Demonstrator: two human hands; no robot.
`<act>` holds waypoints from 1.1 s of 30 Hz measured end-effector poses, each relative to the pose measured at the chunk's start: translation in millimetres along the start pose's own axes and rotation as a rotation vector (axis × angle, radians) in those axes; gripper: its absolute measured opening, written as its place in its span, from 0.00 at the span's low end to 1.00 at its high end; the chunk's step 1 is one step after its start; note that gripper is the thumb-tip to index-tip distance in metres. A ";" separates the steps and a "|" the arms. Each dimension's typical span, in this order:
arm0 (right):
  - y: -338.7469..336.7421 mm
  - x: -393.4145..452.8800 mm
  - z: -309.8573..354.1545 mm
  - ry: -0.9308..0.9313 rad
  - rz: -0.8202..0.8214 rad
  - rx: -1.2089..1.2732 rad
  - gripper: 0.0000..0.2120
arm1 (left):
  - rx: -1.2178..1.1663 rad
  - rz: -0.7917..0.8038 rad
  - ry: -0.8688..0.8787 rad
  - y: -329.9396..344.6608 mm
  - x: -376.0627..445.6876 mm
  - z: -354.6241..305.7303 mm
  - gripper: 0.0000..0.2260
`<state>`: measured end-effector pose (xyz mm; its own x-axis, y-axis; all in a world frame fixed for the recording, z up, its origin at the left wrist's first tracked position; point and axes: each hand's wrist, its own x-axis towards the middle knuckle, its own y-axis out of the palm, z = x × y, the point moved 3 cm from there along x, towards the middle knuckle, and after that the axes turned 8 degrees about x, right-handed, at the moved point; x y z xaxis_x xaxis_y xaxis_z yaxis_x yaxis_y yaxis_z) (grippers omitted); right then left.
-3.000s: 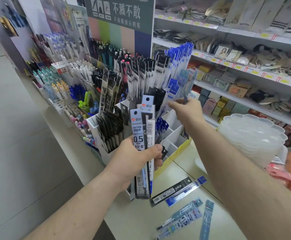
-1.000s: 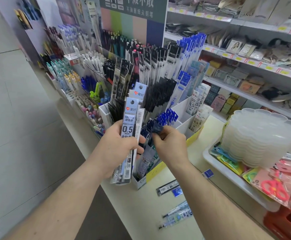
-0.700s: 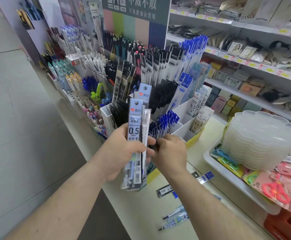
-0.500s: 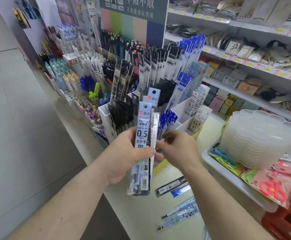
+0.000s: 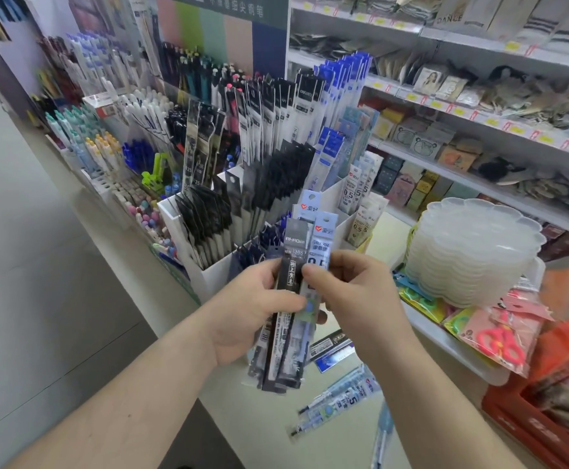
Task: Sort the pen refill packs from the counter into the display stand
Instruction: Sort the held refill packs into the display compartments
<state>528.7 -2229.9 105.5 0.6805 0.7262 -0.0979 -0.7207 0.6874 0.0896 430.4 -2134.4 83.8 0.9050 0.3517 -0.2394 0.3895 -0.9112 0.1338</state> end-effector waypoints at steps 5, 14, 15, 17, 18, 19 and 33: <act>-14.3 -0.4 -1.1 -0.056 -0.042 0.064 0.11 | 0.072 -0.094 0.005 2.1 3.4 2.0 0.15; -18.3 -0.6 -11.8 0.025 -0.064 0.276 0.08 | 0.057 -0.178 0.033 5.0 9.5 3.9 0.15; -14.6 -1.0 -13.2 0.011 -0.060 0.263 0.08 | 0.061 -0.186 0.039 6.5 10.5 4.4 0.16; -12.5 0.8 -18.1 -0.003 -0.063 0.251 0.08 | 0.054 -0.192 0.040 8.1 12.2 6.4 0.18; -13.5 2.5 -20.8 0.002 -0.062 0.244 0.07 | 0.052 -0.191 0.029 8.2 12.5 7.1 0.19; -14.8 3.9 -23.1 0.011 -0.058 0.231 0.06 | 0.052 -0.186 0.013 8.2 12.3 8.1 0.20; -34.7 0.3 -29.7 0.166 0.036 0.283 0.07 | -0.249 -0.038 -0.327 17.6 11.5 10.1 0.14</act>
<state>550.0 -2253.8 72.9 0.6074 0.7547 -0.2479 -0.6628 0.6535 0.3655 445.9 -2148.6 73.7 0.8024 0.2611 -0.5366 0.4879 -0.8049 0.3378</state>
